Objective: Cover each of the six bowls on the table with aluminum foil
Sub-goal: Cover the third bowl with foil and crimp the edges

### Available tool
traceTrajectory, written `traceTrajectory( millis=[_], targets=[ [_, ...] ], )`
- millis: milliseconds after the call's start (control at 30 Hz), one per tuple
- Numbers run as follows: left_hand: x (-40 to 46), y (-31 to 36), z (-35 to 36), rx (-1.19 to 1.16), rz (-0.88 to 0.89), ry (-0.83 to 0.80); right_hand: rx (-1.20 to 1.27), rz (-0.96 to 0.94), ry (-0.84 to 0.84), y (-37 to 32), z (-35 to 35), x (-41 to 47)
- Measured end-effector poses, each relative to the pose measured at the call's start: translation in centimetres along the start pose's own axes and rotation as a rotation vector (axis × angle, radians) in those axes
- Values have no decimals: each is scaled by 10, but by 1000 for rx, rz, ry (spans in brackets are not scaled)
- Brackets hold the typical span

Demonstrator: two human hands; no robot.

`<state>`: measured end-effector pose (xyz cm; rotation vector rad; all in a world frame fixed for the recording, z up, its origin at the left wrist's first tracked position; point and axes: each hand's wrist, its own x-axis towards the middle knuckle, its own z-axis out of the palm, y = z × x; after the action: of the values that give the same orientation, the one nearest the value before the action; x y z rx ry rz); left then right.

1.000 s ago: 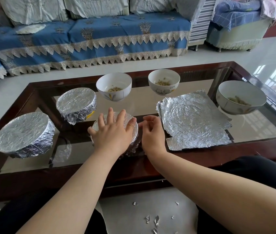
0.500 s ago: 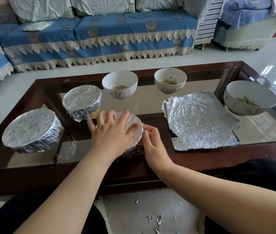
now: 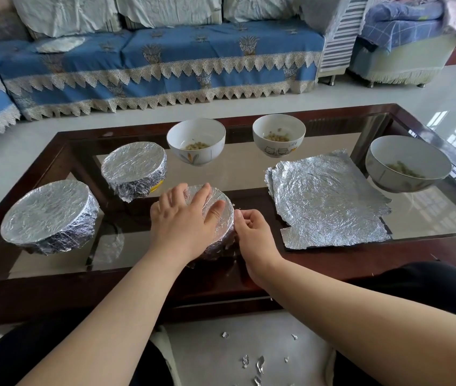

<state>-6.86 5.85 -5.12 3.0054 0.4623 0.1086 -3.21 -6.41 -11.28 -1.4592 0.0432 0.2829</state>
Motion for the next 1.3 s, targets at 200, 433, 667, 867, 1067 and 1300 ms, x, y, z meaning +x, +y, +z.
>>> traceTrajectory(
  millis=[200,433,667,867,1067,1300],
  targets=[
    [2,0,2,6,-12,-10,-60,17,45,-3,2,5],
    [2,2,2,7,-22,-2,-149,38,58,-4,5,12],
    [2,2,2,23,-12,1,-271,11,46,-12,3,16],
    [2,2,3,11,-19,1,-366,-18,51,-13,7,24],
    [2,4,3,5,-28,10,-425,17,32,-19,8,27],
    [-1,12,2,-41,-107,-27,-100,119,41,-31,3,16]
  ],
)
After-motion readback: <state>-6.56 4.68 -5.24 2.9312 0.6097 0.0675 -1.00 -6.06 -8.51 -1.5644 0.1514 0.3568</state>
